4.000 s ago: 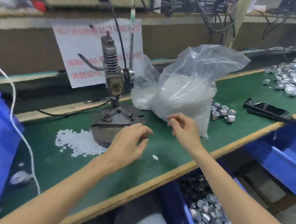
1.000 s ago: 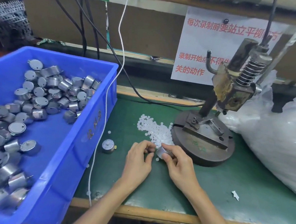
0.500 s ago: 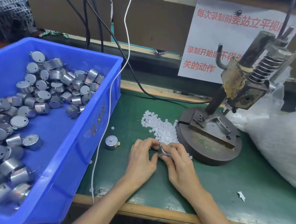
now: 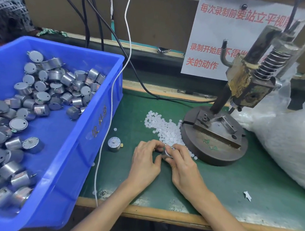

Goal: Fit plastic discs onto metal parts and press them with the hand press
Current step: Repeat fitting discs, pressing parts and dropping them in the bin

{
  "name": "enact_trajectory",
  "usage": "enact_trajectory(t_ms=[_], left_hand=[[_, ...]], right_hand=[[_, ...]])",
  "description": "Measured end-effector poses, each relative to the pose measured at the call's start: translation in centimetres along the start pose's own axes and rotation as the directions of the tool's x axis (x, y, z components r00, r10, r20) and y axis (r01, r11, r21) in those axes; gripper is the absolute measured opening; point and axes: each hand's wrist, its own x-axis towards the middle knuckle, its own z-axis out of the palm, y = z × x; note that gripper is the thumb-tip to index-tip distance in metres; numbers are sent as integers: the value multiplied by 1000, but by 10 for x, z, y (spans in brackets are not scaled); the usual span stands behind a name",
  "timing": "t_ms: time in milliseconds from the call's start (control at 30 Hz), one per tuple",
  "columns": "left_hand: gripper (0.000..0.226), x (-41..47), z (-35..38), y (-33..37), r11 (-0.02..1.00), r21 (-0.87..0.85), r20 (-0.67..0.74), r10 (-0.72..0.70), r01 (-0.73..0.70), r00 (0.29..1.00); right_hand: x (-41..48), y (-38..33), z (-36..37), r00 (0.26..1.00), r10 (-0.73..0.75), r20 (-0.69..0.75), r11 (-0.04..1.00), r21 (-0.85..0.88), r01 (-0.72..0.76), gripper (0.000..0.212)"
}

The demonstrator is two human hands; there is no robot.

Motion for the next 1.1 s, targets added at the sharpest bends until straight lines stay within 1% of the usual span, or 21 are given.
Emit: enact_trajectory(t_ms=[133, 300, 367, 400, 433, 467, 500, 533, 600, 667, 700, 733, 767, 833, 900, 933, 1000, 1067, 1100], left_hand=[[26, -1, -1, 1, 1000, -5, 10, -6, 6, 1000], [32, -2, -3, 3, 1000, 28, 55, 3, -5, 998], [35, -3, -4, 4, 1000, 25, 65, 3, -4, 998], [36, -3, -4, 3, 1000, 17, 74, 5, -6, 997], [38, -2, -4, 4, 1000, -3, 87, 11, -11, 996], [38, -1, -3, 6, 999, -39, 99, 19, -15, 995], [37, 0, -3, 9, 996, -87, 102, 28, -19, 994], [34, 2, -1, 13, 990, -140, 89, 38, -25, 995], [28, 9, 1, 26, 976, -213, 42, 56, -46, 998], [29, 19, 7, 42, 965, -252, 40, 85, -73, 996], [29, 24, 10, 52, 960, -266, 59, 110, -91, 992], [27, 30, 15, 62, 955, -275, 85, 141, -113, 986], [24, 35, 21, 72, 952, -274, 112, 171, -135, 979], [24, 47, 35, 88, 952, -263, 147, 198, -155, 969], [28, 62, 51, 100, 967, -210, 149, 176, -143, 973], [29, 69, 58, 104, 978, -155, 145, 163, -140, 976], [32, 83, 71, 107, 981, 13, 137, 188, -192, 973], [36, 92, 81, 107, 949, 176, 136, 238, -260, 962], [37, 96, 85, 106, 937, 219, 128, 248, -271, 960]], right_hand=[[0, 0, 1, 999, -4, 33, 999, -37, 5, 29], [0, 3, 1, 998, 50, 36, 998, 31, -52, 27], [1, 5, 0, 994, 108, 9, 987, 115, -109, 22], [2, 5, -1, 983, 182, -7, 965, 194, -177, 19], [3, 3, -3, 956, 293, -6, 911, 305, -277, 18], [4, 1, -5, 912, 409, 17, 812, 449, -373, 16], [5, 0, -6, 859, 510, 38, 685, 587, -432, 13], [6, 0, -8, 808, 588, 43, 559, 700, -444, 11], [8, -2, -14, 719, 692, 57, 327, 864, -383, 13], [12, -2, -24, 649, 754, 106, 107, 954, -280, 18], [14, -1, -31, 612, 779, 133, 23, 971, -239, 20], [16, 0, -38, 576, 802, 156, -36, 976, -214, 22], [19, 2, -46, 542, 823, 168, -67, 977, -202, 24], [25, 7, -60, 482, 859, 175, -87, 976, -199, 26], [31, 14, -73, 451, 874, 180, -78, 969, -235, 26], [32, 17, -79, 450, 874, 185, -61, 959, -276, 26], [30, 23, -90, 471, 862, 186, -6, 934, -357, 23], [24, 28, -97, 487, 855, 177, 51, 907, -418, 16], [20, 30, -100, 482, 860, 166, 75, 894, -441, 13]])
